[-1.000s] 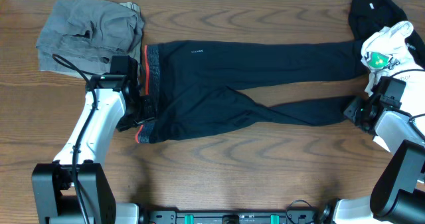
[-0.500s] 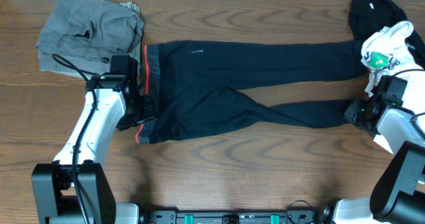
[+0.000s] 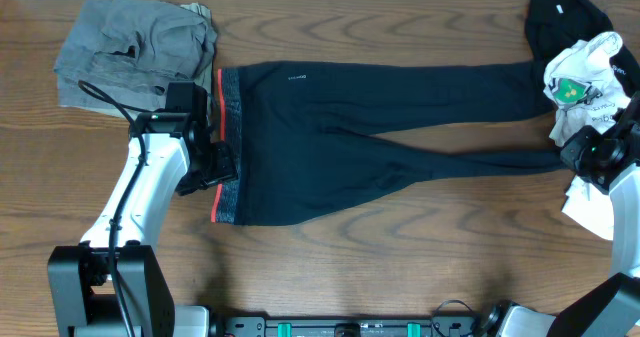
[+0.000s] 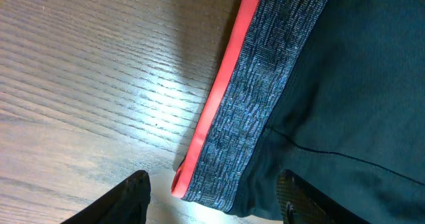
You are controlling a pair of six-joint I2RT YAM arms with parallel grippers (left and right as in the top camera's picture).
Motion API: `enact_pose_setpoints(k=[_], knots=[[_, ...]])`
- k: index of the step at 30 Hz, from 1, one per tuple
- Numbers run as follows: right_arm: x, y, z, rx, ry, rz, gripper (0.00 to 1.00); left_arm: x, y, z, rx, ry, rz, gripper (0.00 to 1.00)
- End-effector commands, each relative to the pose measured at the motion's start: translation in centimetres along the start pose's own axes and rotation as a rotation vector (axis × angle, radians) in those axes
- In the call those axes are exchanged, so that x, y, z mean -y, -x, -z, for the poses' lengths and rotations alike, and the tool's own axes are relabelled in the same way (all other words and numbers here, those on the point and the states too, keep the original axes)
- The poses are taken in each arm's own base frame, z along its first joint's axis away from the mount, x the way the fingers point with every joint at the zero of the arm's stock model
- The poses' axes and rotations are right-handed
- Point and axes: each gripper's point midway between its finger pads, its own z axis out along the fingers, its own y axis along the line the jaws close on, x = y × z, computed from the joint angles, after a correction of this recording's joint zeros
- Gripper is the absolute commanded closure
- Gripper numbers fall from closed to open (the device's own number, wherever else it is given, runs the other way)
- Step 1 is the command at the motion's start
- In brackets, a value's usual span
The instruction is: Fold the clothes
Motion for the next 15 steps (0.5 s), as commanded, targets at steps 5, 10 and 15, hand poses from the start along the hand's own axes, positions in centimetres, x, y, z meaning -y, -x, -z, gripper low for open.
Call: enact_pose_setpoints(k=[5,10,15], knots=[[2.7,1.0,-0.4,0.034,-0.144,-0.04,0.99,-0.3,-0.1,-0.3,-0.006,0.015,0.006,0.37],[2.2,3.2,-0.5,0.118,-0.101,-0.06,0.99,-0.2,0.1,-0.3,0.002,0.012,0.006,0.37],[1.4,4.4,-1.7,0.146,-0.064,-0.082,0.98,-0.1,0.3,-0.3,0.012,0.009,0.006,0.37]])
